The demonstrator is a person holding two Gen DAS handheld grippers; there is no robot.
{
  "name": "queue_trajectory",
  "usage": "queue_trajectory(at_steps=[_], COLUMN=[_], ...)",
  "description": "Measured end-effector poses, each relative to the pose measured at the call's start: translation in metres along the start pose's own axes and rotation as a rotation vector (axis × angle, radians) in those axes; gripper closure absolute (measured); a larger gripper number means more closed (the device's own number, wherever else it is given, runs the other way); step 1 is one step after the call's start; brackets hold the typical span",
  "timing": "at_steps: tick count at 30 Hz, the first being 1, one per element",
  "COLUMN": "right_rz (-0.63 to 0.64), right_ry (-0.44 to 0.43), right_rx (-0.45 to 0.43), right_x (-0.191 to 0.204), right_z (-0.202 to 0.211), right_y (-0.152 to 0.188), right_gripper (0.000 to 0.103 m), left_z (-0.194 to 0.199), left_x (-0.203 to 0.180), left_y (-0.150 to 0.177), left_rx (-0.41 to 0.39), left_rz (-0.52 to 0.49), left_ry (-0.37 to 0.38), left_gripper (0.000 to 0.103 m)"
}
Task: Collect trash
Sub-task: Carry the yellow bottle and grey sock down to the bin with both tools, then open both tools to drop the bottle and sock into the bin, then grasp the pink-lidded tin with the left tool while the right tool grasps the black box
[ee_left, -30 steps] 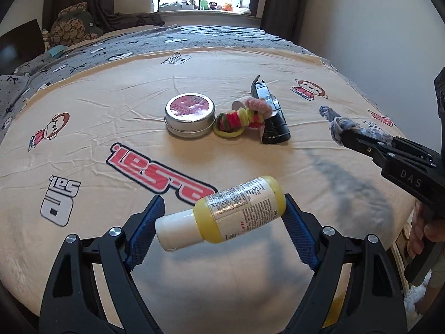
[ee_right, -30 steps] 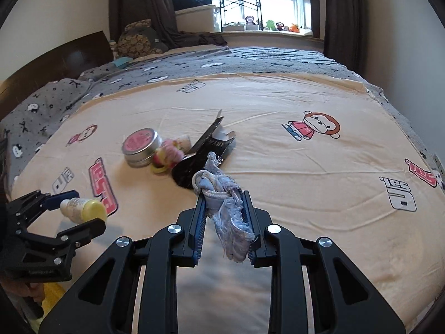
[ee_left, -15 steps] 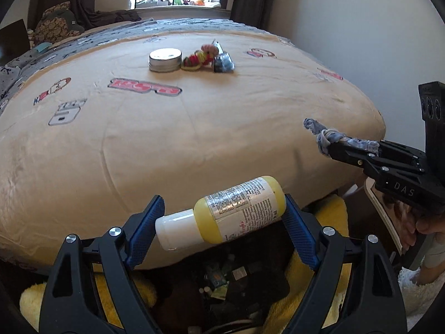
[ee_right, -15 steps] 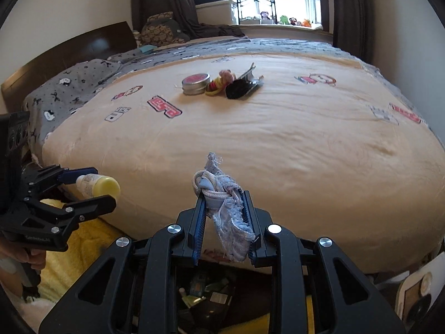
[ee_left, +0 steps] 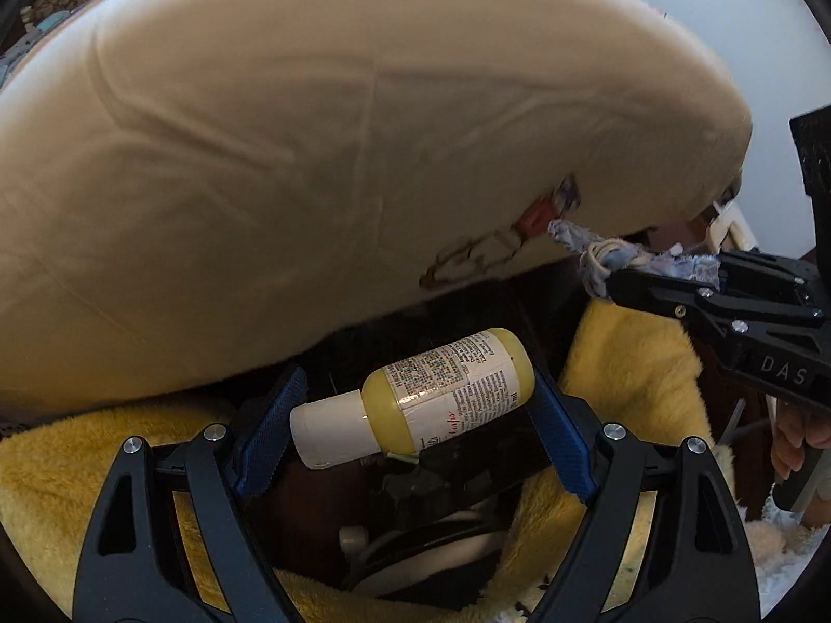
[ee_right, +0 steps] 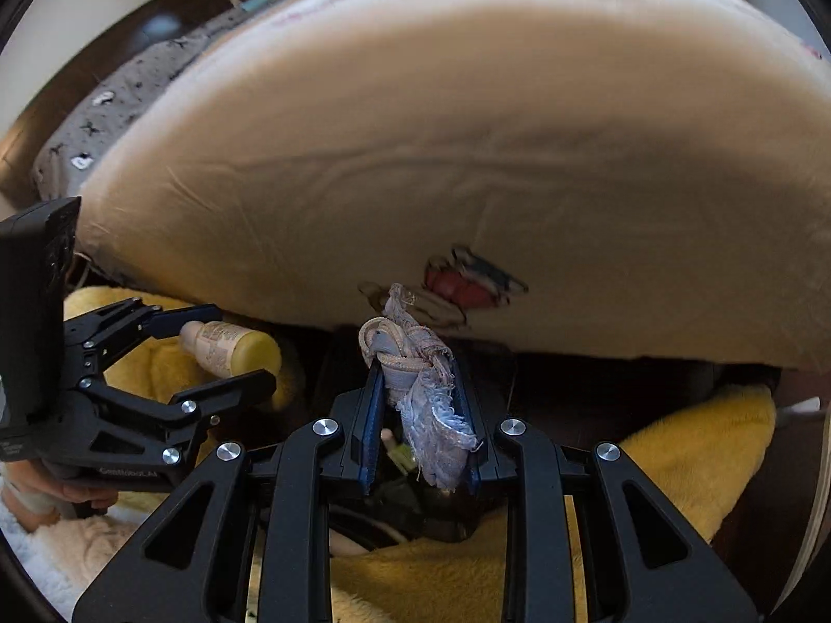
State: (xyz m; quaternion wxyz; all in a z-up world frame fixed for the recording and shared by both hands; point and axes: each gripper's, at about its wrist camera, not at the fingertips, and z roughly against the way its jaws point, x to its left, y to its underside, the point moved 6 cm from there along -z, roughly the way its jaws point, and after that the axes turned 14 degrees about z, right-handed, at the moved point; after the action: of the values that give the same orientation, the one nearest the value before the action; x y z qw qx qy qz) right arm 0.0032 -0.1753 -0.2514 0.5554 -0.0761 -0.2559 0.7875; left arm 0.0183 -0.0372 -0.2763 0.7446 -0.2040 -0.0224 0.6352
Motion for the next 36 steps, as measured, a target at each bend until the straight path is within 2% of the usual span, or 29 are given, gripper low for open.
queue_trajectory(at_steps=[5,10,17,20,21,22,24,27,34,36], right_rz=[-0.027,-0.049,-0.053,-0.059,-0.060,-0.063,-0.073,-0.086,-0.118,-0.126], right_ry=[-0.010,-0.030,-0.036,-0.033,-0.031,-0.027,-0.022,-0.007,0.034,0.048], right_rx=[0.070,0.125,0.154,0.152,0.150,0.148,0.140,0.127,0.070,0.048], right_x=[0.001,0.005,0.008,0.007,0.007,0.006,0.002,-0.006,-0.026,-0.031], right_z=[-0.023,-0.042,-0.056,-0.057,-0.057,-0.056,-0.055,-0.049,-0.023,-0.014], right_y=[0.012,0.019,0.017,0.015,0.014,0.013,0.012,0.010,0.004,0.001], right_gripper=[0.077,0.075,0.074,0.069,0.067,0.059,0.048,0.043,0.022,0.018], left_z=[-0.032,-0.050,-0.056,-0.054,-0.054,-0.053,-0.050,-0.044,-0.019,-0.010], left_x=[0.009,0.012,0.009,0.011,0.011,0.011,0.011,0.012,0.014,0.015], left_y=[0.015,0.030,0.035,0.034,0.033,0.033,0.030,0.026,0.013,0.008], left_rx=[0.106,0.179,0.197,0.193,0.192,0.190,0.178,0.157,0.104,0.077], left_rz=[0.030,0.054,0.051,0.049,0.049,0.050,0.053,0.055,0.063,0.060], left_ry=[-0.001,0.004,0.000,-0.005,-0.006,-0.005,-0.003,-0.001,0.017,0.017], left_gripper=[0.023,0.023,0.023,0.023,0.023,0.023,0.016,0.009,0.008,0.008])
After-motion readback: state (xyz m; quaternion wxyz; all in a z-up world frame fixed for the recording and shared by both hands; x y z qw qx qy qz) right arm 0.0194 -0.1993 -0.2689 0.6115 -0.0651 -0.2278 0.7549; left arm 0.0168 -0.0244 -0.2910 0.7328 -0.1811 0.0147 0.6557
